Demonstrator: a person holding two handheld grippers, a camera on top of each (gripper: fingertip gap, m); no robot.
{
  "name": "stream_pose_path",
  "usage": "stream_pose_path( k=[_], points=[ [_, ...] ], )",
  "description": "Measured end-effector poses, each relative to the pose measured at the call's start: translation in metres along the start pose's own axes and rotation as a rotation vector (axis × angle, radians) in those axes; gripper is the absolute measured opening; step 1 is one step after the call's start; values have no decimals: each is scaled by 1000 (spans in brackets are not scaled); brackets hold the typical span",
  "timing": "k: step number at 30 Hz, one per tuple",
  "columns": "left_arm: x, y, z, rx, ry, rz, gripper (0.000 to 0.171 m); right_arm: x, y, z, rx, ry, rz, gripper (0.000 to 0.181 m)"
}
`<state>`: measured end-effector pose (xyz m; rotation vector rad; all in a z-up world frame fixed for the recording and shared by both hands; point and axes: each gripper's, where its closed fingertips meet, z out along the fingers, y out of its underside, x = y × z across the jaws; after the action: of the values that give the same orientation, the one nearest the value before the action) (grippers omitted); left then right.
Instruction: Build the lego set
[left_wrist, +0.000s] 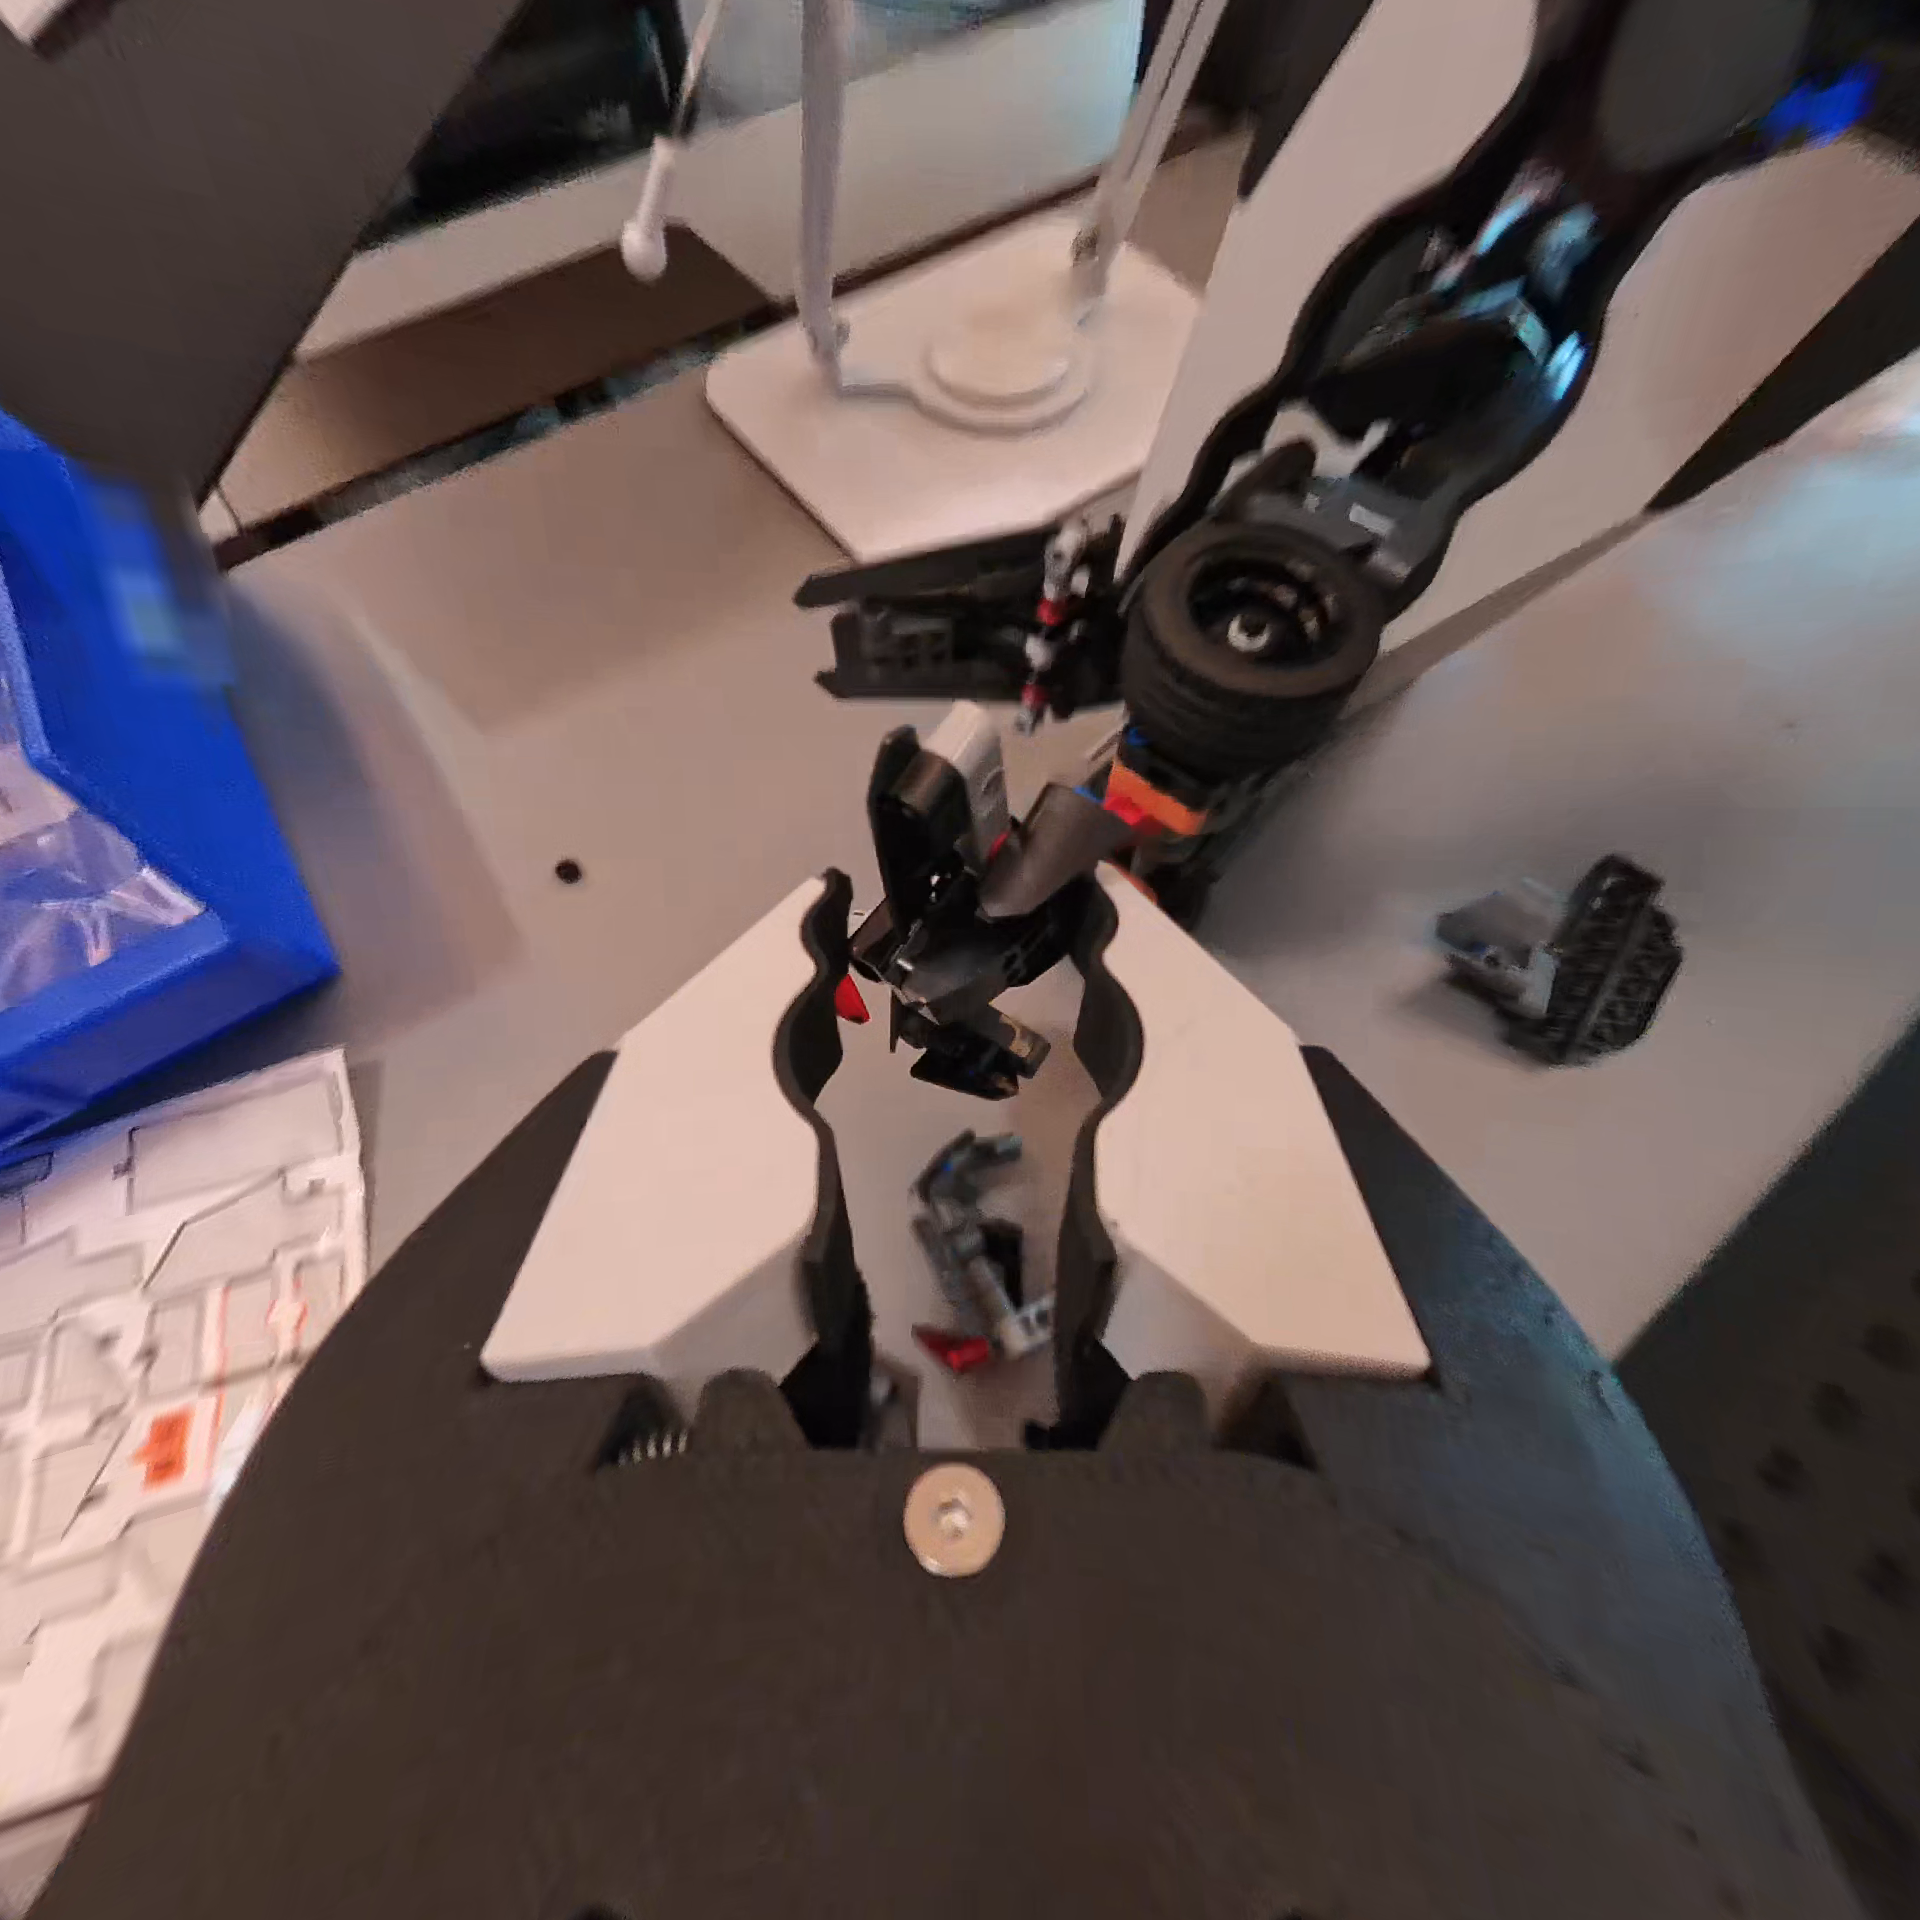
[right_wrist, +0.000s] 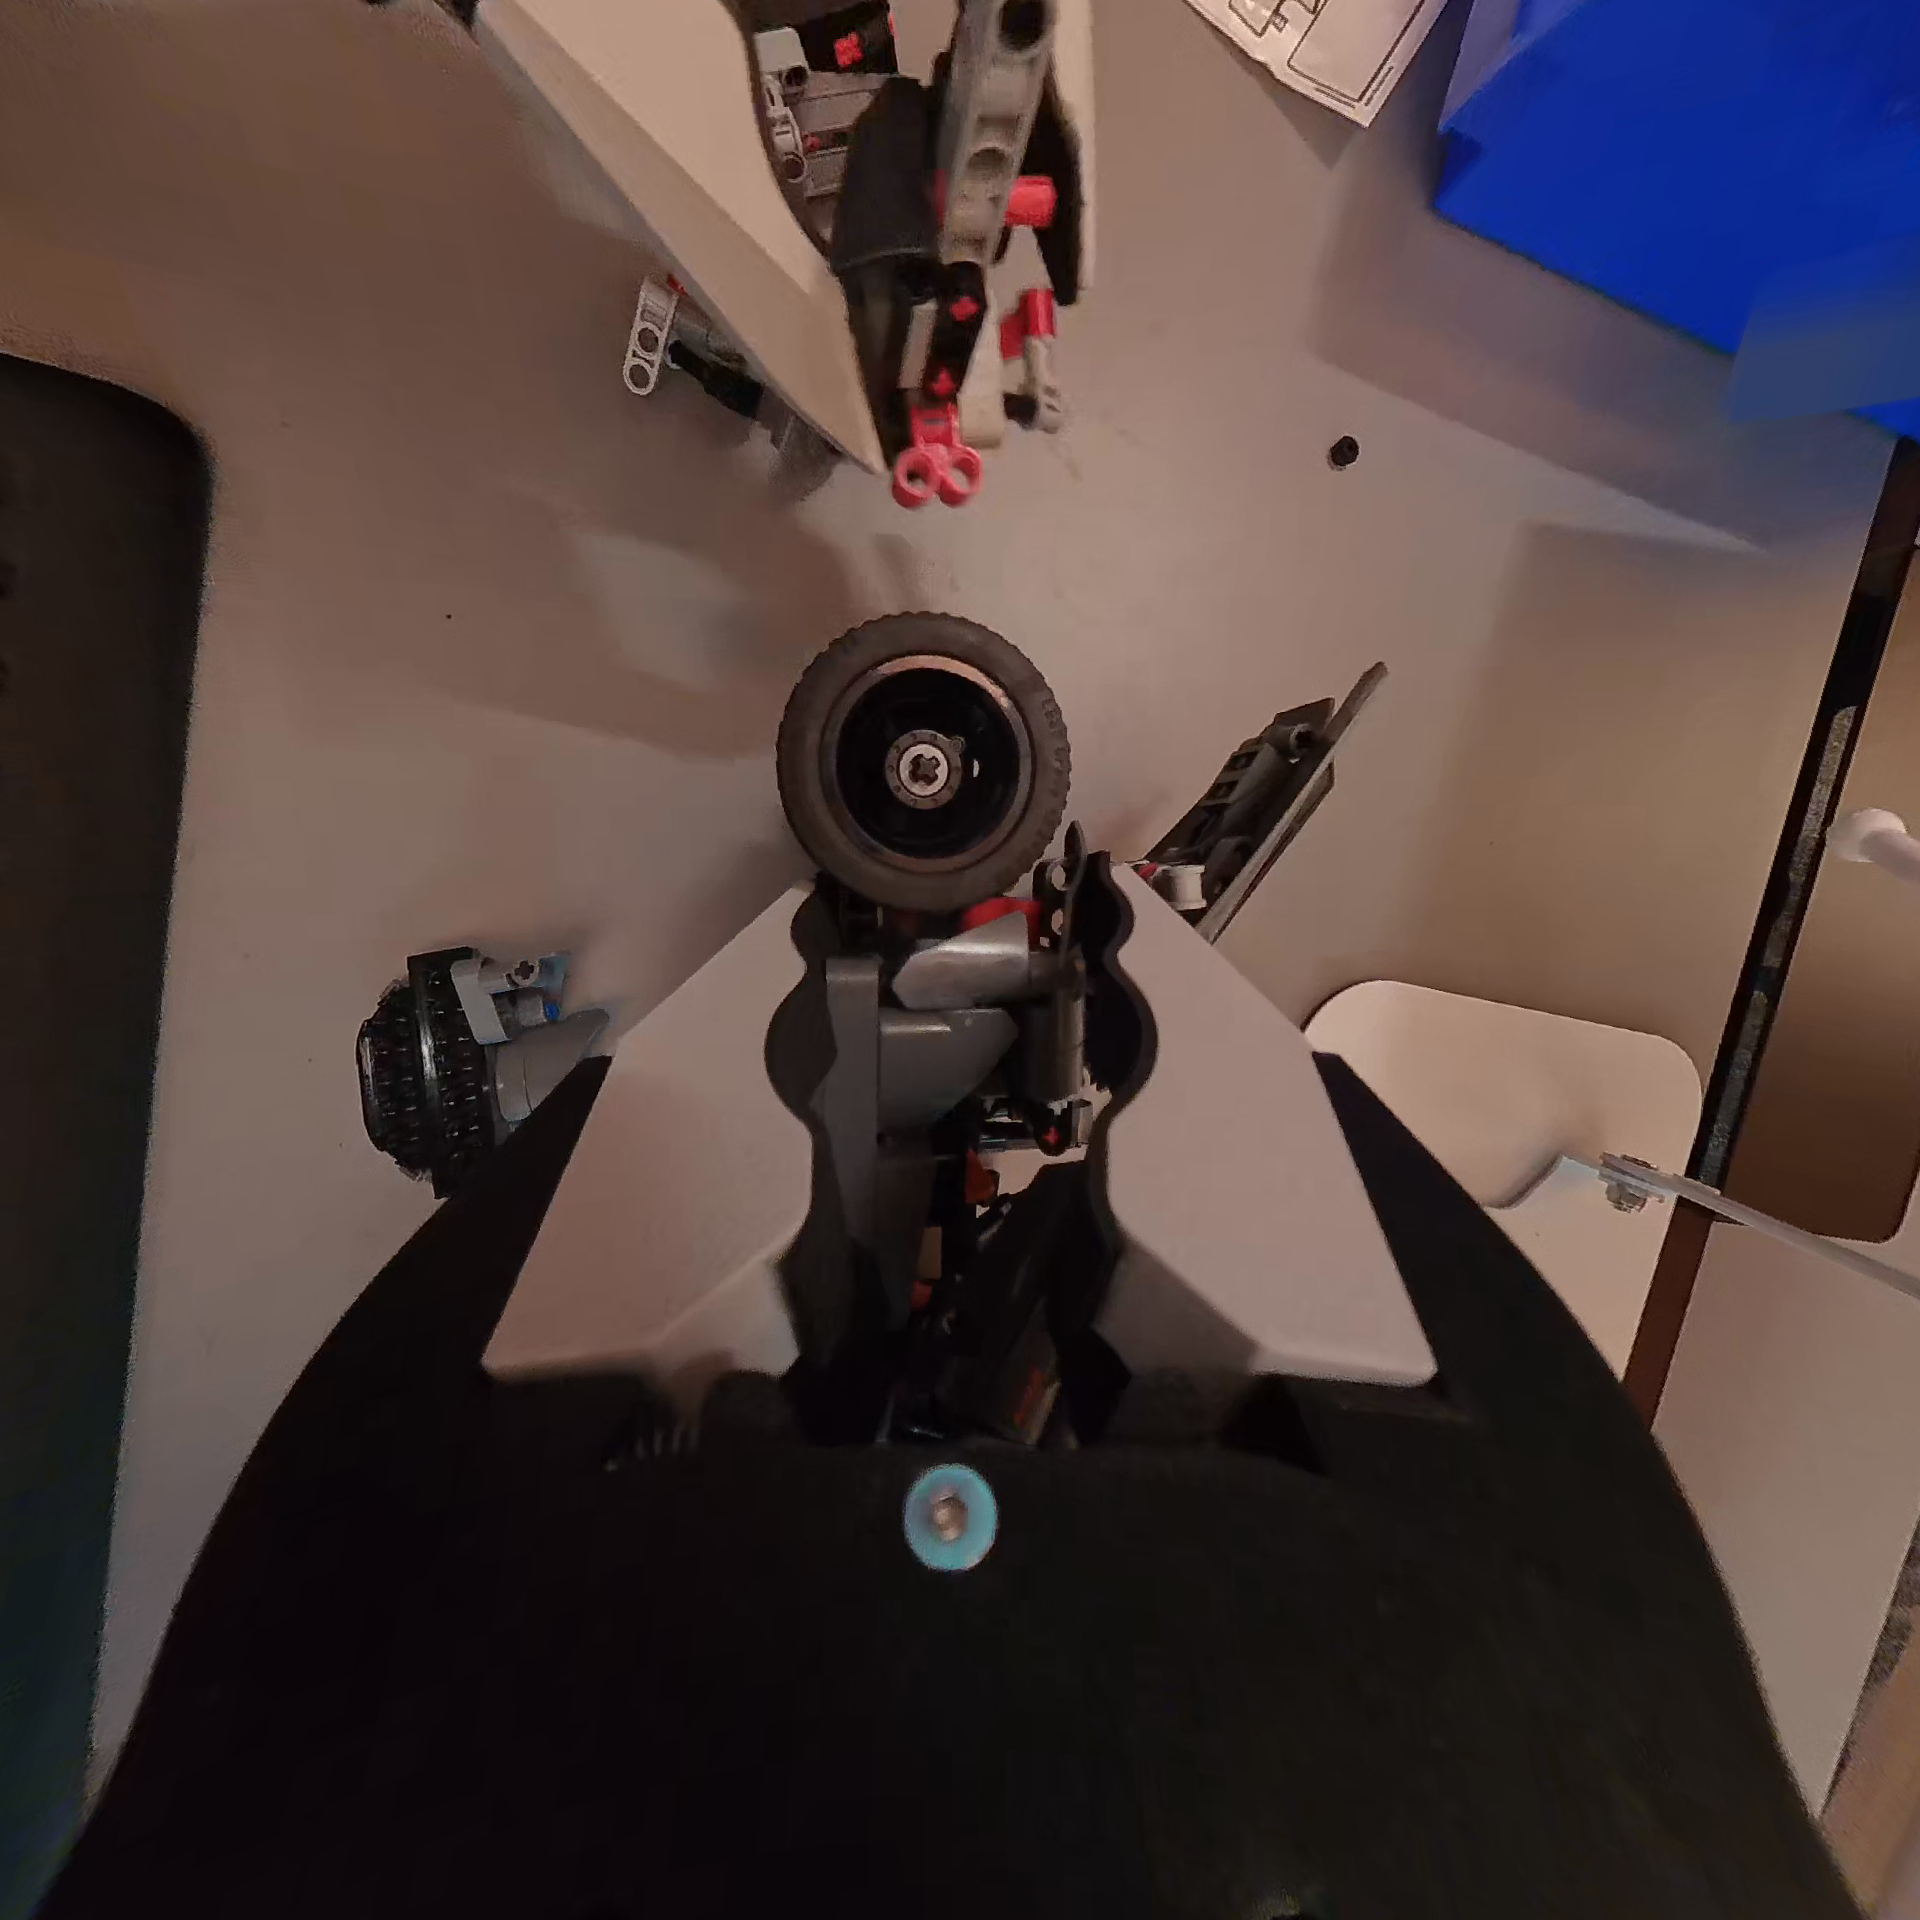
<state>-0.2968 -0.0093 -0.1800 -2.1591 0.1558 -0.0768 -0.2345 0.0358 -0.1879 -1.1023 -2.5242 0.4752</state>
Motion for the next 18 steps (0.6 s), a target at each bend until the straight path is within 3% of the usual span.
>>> stream_pose_path(
  k=[5,8,11,14,18],
  points=[
    [-32,26,-4,-154,-124,14,42,0,0,0,5,8,9,46],
    [-45,51,12,-268,-110,-46,42,0,0,0,11,8,11,46],
    [-62,68,13,-302,-163,-103,71,0,0,0,22,13,10,46],
    [-54,42,4,-164,-188,-33,79,0,-1,0,33,11,9,46],
    [-3,-4,6,-1,-90,158,77,1,-1,-1,46,24,5,46]
  ],
)
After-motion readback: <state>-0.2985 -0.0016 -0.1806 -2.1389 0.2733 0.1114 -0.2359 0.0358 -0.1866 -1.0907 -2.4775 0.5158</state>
